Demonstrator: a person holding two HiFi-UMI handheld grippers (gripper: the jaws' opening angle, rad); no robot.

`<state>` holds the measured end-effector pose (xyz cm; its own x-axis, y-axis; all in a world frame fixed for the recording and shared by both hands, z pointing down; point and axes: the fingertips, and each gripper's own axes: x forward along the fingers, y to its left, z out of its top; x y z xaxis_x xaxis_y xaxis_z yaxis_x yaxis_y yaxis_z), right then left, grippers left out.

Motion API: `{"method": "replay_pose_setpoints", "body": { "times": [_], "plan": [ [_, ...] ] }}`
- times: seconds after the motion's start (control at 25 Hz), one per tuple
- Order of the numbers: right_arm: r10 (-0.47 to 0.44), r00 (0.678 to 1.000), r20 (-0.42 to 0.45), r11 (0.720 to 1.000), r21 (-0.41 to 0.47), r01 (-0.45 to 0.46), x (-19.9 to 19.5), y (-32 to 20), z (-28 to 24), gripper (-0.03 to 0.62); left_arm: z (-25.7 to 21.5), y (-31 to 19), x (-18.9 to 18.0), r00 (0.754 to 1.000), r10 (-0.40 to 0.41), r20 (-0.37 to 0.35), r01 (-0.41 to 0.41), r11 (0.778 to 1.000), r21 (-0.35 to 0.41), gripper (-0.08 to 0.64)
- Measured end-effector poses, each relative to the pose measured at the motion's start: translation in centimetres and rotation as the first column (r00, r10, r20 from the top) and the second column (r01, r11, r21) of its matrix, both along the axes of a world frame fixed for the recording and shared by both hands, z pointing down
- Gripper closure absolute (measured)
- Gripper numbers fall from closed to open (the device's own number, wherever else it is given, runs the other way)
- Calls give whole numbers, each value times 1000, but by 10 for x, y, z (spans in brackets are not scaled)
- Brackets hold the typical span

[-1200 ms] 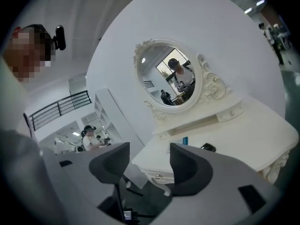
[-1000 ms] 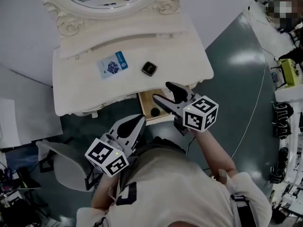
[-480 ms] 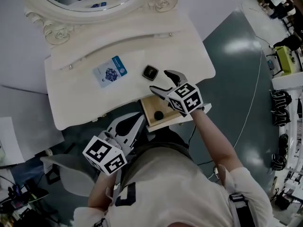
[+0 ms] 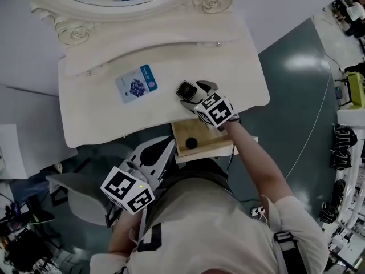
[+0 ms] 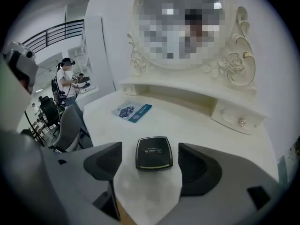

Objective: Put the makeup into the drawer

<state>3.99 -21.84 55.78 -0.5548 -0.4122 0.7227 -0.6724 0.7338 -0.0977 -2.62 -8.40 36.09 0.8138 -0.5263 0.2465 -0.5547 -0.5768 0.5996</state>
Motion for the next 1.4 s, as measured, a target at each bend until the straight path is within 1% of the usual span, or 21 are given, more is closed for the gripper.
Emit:
{"method": "replay_pose_setpoints", "body": {
  "times": [0.12, 0.4, 0.52, 0.8, 0.96, 1.12, 1.28, 1.4],
  "plan": [
    [-20, 1000, -9, 1000, -20, 20, -4, -4, 13, 249, 2, -3, -1, 999, -30, 10, 30, 999, -11, 522],
    [-36, 998, -53, 998, -47, 33, -14, -11, 35, 249, 5, -9, -10, 998, -63, 19, 64, 998, -19, 522],
    [-27, 996, -86, 999, -41, 23, -12, -14, 41, 250, 4, -12, -16, 997, -71, 19, 71, 997, -19, 522],
    [-10, 995, -98, 999, -47, 5, -14, -15, 43, 252, 3, -19, -39, 995, -99, 2, 99, 995, -16, 522],
    [9, 994, -109, 998, -64, -16, -13, -13, 43, 252, -2, -21, -52, 993, -122, -4, 122, 993, 0, 522],
    [27, 993, -115, 997, -68, -35, -13, -10, 37, 252, -7, -19, -63, 990, -143, -15, 143, 990, 13, 522],
    [22, 997, -80, 999, -32, -24, -29, -5, 13, 252, -10, -16, -73, 987, -161, -20, 162, 987, 18, 522],
    [19, 999, -49, 1000, 8, -18, -41, -6, -11, 252, -15, -20, -79, 985, -172, -19, 172, 984, 39, 522]
  ]
}}
